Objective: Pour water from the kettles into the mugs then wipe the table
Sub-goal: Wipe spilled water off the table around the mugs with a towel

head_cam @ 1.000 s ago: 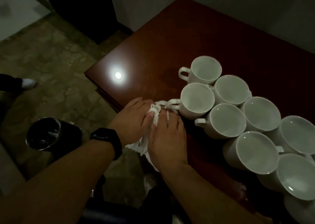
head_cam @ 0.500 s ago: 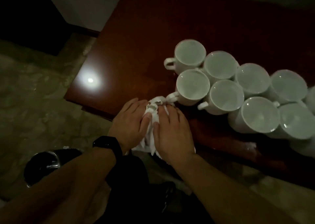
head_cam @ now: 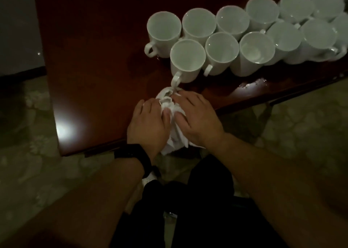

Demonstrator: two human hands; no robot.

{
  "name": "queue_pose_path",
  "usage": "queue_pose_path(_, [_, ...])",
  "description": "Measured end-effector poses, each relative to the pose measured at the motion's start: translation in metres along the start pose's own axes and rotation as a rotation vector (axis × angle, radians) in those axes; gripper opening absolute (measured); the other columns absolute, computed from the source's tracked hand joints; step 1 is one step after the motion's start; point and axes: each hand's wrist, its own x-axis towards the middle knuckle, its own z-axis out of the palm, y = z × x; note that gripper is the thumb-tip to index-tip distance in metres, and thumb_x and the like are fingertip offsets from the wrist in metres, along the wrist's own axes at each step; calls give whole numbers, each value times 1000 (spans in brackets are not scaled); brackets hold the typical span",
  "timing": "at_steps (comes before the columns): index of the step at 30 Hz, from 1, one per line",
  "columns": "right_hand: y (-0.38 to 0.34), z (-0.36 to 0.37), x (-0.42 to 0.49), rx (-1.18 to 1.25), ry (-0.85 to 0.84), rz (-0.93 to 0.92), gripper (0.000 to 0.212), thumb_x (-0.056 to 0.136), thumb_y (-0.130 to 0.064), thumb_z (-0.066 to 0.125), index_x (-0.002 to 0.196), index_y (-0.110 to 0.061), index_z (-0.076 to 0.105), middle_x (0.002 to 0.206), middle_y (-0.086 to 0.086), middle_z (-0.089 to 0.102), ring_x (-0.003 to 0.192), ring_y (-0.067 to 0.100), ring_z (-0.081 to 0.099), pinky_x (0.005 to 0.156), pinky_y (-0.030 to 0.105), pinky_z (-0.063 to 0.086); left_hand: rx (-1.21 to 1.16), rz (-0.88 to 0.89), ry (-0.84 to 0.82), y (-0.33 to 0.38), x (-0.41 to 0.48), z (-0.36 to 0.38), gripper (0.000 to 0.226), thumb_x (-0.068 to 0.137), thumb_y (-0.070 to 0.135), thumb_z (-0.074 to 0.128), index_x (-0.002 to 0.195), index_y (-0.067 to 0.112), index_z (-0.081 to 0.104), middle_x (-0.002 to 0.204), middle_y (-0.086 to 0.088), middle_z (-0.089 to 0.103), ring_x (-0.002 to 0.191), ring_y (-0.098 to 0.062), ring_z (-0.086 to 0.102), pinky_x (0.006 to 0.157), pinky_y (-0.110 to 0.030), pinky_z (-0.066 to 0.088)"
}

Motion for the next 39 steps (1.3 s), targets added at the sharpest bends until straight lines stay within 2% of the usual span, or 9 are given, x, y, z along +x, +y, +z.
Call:
queue_pose_path(4, [-5, 3, -2, 73, -10, 139, 48, 98, -25, 54, 144, -9, 56, 151, 10, 53, 139, 22, 46, 117, 33, 28, 69, 14, -63, -9, 12, -1, 52, 109, 37, 23, 139, 4, 50, 143, -15, 55, 137, -31, 46, 125, -44, 22])
queue_pose_path(7, [-9, 2, -2, 42, -25, 185, 53, 99, -35, 47, 148, -15, 52, 156, 5, 49, 143, 21, 42, 121, 37, 27, 57, -61, -72, -7, 10, -7, 58, 107, 45, 27, 152, 11, 39, 158, -8, 43, 150, -30, 31, 126, -47, 20])
queue_pose_path(12, [-17, 8, -12, 22, 46, 388, 65, 97, -49, 52, 154, -21, 38, 163, 7, 32, 147, 26, 33, 120, 47, 29, -22, -53, -59, 1, 1, -7, 62, 106, 46, 32, 158, 13, 31, 160, -8, 42, 149, -27, 35, 123, -45, 26])
queue_pose_path(17, [-31, 25, -24, 33, 96, 632, 70, 97, -63, 44, 152, -21, 31, 156, 9, 38, 142, 25, 38, 112, 42, 37, -26, 4, -101, -4, -3, -7, 64, 107, 45, 33, 160, 9, 24, 162, -11, 37, 151, -30, 29, 125, -47, 22])
queue_pose_path(23, [-39, 31, -18, 36, 136, 667, 71, 98, -61, 33, 153, -16, 30, 155, 11, 39, 143, 27, 36, 115, 41, 37, 36, 86, -142, -6, 10, -6, 61, 107, 40, 31, 159, 10, 20, 164, -10, 32, 152, -29, 26, 123, -49, 22])
queue_pose_path(28, [-40, 31, -17, -14, 95, 681, 67, 103, -56, 38, 155, -16, 26, 159, 12, 34, 146, 29, 31, 117, 40, 32, 37, 132, -151, -9, 14, -9, 59, 106, 38, 30, 158, 10, 24, 161, -9, 37, 149, -28, 30, 121, -47, 26])
queue_pose_path(32, [-40, 24, -18, -8, 79, 659, 66, 103, -54, 41, 154, -13, 30, 156, 15, 37, 143, 32, 35, 115, 41, 34, 76, 163, -159, -10, 13, -11, 59, 105, 39, 27, 157, 9, 26, 158, -10, 41, 147, -27, 35, 121, -44, 26])
queue_pose_path(36, [-28, 13, -22, -19, 7, 557, 66, 103, -49, 47, 155, -12, 31, 156, 15, 36, 143, 33, 34, 114, 43, 36, 3, 100, -103, -2, 3, -7, 61, 104, 41, 39, 153, 5, 36, 150, -15, 50, 139, -32, 45, 116, -48, 33])
queue_pose_path(39, [-14, 1, -23, -35, -44, 510, 67, 104, -49, 48, 158, -14, 29, 160, 14, 30, 146, 33, 29, 116, 44, 34, -55, 53, -76, 10, -3, -1, 66, 103, 43, 46, 154, 4, 35, 154, -16, 47, 143, -33, 41, 119, -51, 32])
